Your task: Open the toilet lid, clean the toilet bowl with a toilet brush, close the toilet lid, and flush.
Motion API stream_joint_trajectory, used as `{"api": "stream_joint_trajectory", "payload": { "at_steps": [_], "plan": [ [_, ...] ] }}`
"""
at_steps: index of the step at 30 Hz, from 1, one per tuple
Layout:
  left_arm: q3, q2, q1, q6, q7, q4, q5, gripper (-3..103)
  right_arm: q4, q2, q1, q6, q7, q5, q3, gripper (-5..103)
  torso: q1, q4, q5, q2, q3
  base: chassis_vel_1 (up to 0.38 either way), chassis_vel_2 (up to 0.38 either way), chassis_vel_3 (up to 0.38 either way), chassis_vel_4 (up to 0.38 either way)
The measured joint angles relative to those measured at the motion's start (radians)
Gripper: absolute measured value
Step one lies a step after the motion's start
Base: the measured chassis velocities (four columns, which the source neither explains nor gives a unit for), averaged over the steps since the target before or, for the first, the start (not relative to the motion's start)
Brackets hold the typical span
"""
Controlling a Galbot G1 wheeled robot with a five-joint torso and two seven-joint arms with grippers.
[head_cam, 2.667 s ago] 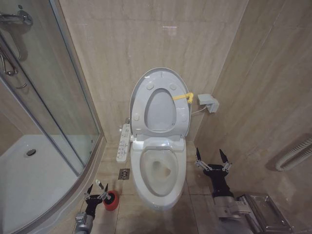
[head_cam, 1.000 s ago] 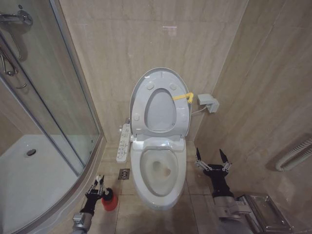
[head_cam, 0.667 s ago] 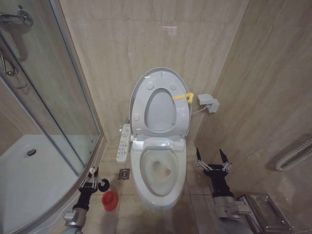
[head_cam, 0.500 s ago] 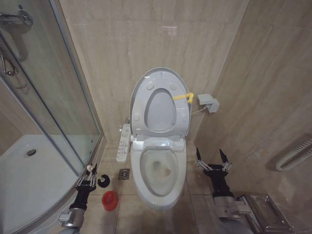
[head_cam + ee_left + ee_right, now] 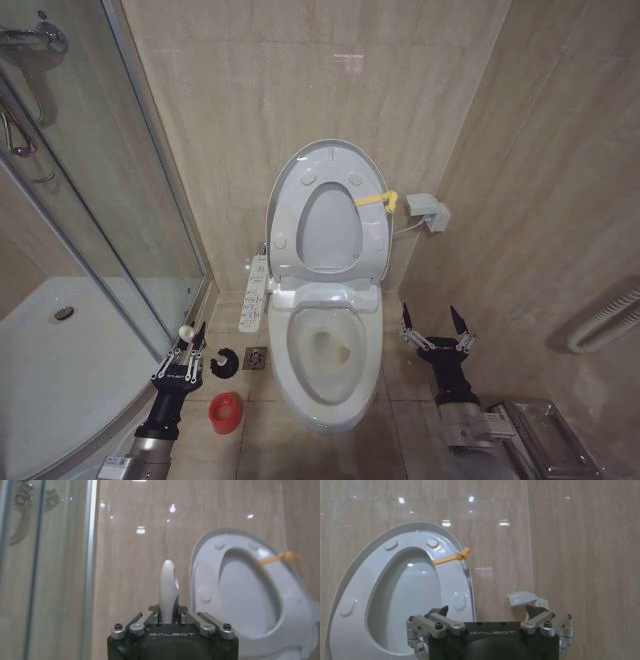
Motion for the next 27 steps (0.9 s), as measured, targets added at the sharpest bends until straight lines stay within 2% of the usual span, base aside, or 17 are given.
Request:
{"api": "stream_joint_trajectory", "payload": {
  "at_steps": [5, 13, 17, 21, 25, 27],
  "plan": [
    [0.074, 0.024, 0.005, 0.013, 0.005, -0.089, -0.022, 20, 0.000, 0.000, 0.000, 0.000, 0.000, 0.000, 0.000, 100, 0.001, -0.0003, -0.0002, 0.000, 0.000, -0.044, 0.036, 0.041, -0.051],
    [0.136, 0.085, -0.077, 0.027, 0.041, -0.101, -0.085, 20, 0.000, 0.000, 0.000, 0.000, 0.000, 0.000, 0.000, 100, 0.000, -0.0003, -0.0002, 0.000, 0.000, 0.000, 0.000, 0.000, 0.000],
    [0.168, 0.146, -0.160, 0.026, 0.092, -0.061, -0.163, 20, 0.000, 0.000, 0.000, 0.000, 0.000, 0.000, 0.000, 100, 0.000, -0.0003, -0.0003, 0.000, 0.000, 0.000, 0.000, 0.000, 0.000],
    [0.203, 0.186, -0.211, 0.023, 0.128, -0.015, -0.202, 20, 0.000, 0.000, 0.000, 0.000, 0.000, 0.000, 0.000, 100, 0.000, 0.0000, -0.0004, 0.000, 0.000, 0.000, 0.000, 0.000, 0.000],
    [0.238, 0.213, -0.259, 0.018, 0.138, 0.035, -0.222, 20, 0.000, 0.000, 0.000, 0.000, 0.000, 0.000, 0.000, 100, 0.000, 0.0000, -0.0003, 0.000, 0.000, 0.000, 0.000, 0.000, 0.000],
    [0.290, 0.242, -0.322, 0.007, 0.149, 0.101, -0.248, 20, 0.000, 0.000, 0.000, 0.000, 0.000, 0.000, 0.000, 100, 0.000, 0.0000, -0.0003, 0.000, 0.000, 0.000, 0.000, 0.000, 0.000]
  ]
}}
